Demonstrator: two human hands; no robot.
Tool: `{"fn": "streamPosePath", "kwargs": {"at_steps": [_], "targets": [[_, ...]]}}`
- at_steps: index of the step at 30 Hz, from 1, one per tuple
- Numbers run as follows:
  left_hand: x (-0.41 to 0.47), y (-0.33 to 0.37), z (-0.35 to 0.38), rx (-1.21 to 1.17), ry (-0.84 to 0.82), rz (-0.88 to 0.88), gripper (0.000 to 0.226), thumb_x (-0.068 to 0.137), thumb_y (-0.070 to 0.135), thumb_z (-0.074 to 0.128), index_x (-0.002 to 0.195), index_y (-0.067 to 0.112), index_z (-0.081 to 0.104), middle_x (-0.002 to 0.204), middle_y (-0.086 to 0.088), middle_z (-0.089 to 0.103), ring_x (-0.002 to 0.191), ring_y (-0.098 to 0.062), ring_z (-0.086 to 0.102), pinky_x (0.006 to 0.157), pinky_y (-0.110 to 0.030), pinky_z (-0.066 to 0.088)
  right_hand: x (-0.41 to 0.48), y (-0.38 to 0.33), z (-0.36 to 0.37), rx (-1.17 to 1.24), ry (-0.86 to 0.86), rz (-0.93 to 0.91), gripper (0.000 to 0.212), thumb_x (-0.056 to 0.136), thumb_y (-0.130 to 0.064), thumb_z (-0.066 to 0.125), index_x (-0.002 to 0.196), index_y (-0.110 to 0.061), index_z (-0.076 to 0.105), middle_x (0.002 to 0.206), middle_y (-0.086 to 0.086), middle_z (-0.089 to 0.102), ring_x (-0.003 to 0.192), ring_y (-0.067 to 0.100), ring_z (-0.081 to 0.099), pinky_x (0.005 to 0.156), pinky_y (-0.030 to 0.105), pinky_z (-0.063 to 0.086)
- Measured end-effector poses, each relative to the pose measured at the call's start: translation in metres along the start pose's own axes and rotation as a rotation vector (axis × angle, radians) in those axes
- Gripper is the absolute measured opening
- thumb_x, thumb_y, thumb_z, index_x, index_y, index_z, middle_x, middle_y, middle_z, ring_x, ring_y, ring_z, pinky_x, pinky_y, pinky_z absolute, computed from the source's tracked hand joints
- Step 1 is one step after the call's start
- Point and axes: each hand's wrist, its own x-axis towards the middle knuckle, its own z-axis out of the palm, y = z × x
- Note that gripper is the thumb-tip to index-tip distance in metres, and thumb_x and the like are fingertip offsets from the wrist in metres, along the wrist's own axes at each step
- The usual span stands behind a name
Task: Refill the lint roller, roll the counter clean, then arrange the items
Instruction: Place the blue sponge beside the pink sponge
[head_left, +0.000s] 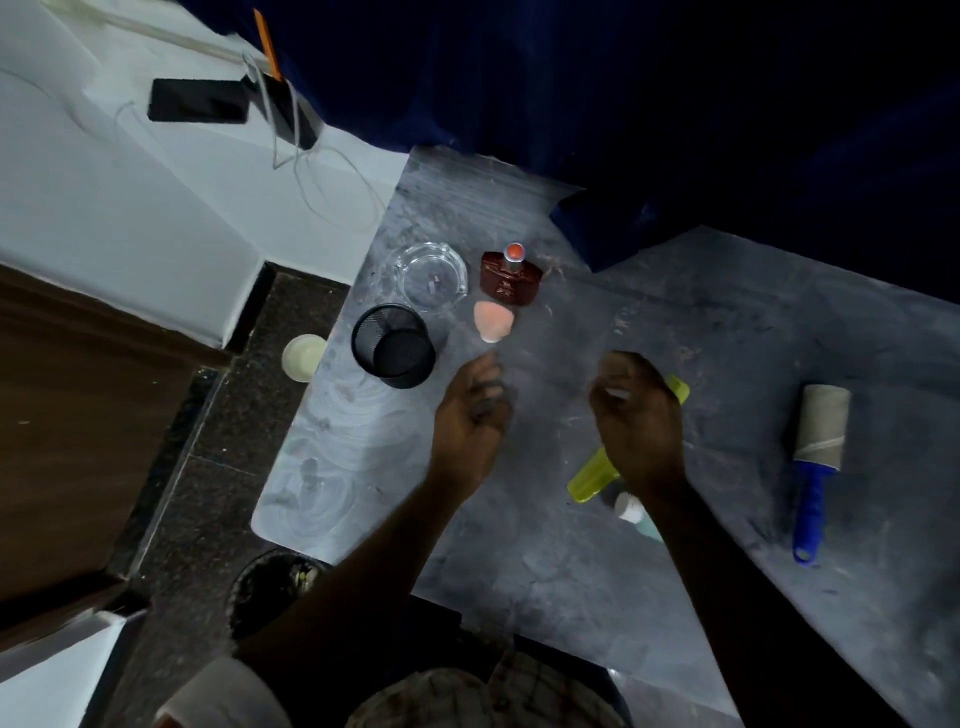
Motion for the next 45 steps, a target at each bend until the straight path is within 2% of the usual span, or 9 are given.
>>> {"fn": "streamPosePath", "kwargs": {"at_steps": [6,11,17,19,23,27,36,39,45], "targets": [[-0.036,0.0,0.037,0.259,-0.338,0.154,0.03,0.091,-0.004,0.073,0.119,0.006,0.075,0.105,-0.008,0.08,0.091,-0.008,0.074,0.084,-0.026,0.058,-0.067,0.055,-0.071,-0.253,0.078,0.212,0.016,0.089,-0.01,0.063,0.105,-0.01,0.066,0.106,0.01,0.07,0.097,0.032,0.067,0.086,0.039,0.054],[-0.053,0.012,0.086,0.702,-0.651,0.434,0.046,0.089,0.027,0.077,0.134,0.021,0.069,0.135,-0.002,0.067,0.119,-0.025,0.07,0.099,-0.037,0.057,-0.132,0.094,-0.078,-0.197,0.163,0.584,0.026,0.086,-0.04,0.071,0.098,-0.023,0.055,0.094,0.008,0.069,0.084,0.034,0.069,0.076,0.041,0.056],[-0.069,0.008,0.116,1.181,-0.793,0.728,0.047,0.06,0.037,0.085,0.104,0.024,0.075,0.107,0.006,0.074,0.089,-0.012,0.076,0.059,-0.023,0.054,-0.148,0.11,-0.055,0.186,0.146,0.76,0.031,0.083,-0.04,0.077,0.098,-0.022,0.056,0.096,0.015,0.071,0.057,0.02,0.071,0.057,0.053,0.062],[-0.07,0.005,0.12,1.183,-0.726,0.745,0.047,0.052,0.038,0.09,0.094,0.024,0.075,0.094,0.006,0.073,0.073,-0.011,0.074,0.049,-0.022,0.049,-0.142,0.108,-0.054,0.367,0.183,0.786,0.029,0.085,-0.025,0.077,0.106,-0.014,0.059,0.105,0.022,0.069,0.068,0.03,0.071,0.067,0.055,0.062],[-0.064,0.002,0.115,1.022,-0.598,0.625,0.052,0.08,0.036,0.083,0.127,0.023,0.067,0.126,0.0,0.069,0.104,-0.03,0.075,0.076,-0.041,0.062,-0.123,0.091,-0.071,0.721,0.225,0.722,0.026,0.087,0.004,0.067,0.112,0.001,0.061,0.098,0.019,0.068,0.064,0.016,0.072,0.06,0.028,0.062],[-0.062,0.01,0.089,0.855,-0.361,0.501,0.06,0.083,0.053,0.076,0.139,0.033,0.064,0.133,0.005,0.07,0.111,-0.025,0.074,0.085,-0.039,0.063,-0.099,0.058,-0.063,0.814,0.07,0.541,0.023,0.085,0.002,0.065,0.103,-0.012,0.07,0.087,0.0,0.078,0.076,0.013,0.074,0.065,0.028,0.063],[-0.033,0.005,0.007,0.399,0.133,0.171,0.057,0.093,0.073,0.061,0.14,0.04,0.06,0.129,0.016,0.07,0.111,-0.004,0.07,0.094,-0.035,0.062,-0.037,-0.012,0.04,0.273,-0.209,0.06,0.019,0.093,-0.034,0.066,0.11,-0.026,0.063,0.095,-0.005,0.074,0.086,0.007,0.072,0.074,0.032,0.06],[-0.017,0.0,-0.012,0.196,0.146,0.132,0.051,0.094,0.05,0.074,0.142,0.042,0.058,0.131,0.016,0.071,0.112,-0.004,0.072,0.094,-0.043,0.064,-0.021,-0.03,0.062,0.158,-0.219,-0.067,0.029,0.093,-0.034,0.063,0.122,-0.03,0.058,0.109,-0.007,0.07,0.095,0.002,0.068,0.076,0.015,0.055],[0.006,-0.01,-0.025,0.066,0.138,0.105,0.058,0.092,0.022,0.08,0.142,0.037,0.056,0.131,0.007,0.073,0.115,-0.018,0.073,0.099,-0.049,0.062,-0.005,-0.047,0.087,0.028,-0.197,-0.198,0.03,0.095,-0.023,0.06,0.125,-0.017,0.061,0.112,0.0,0.065,0.1,0.015,0.065,0.082,0.029,0.056]]}}
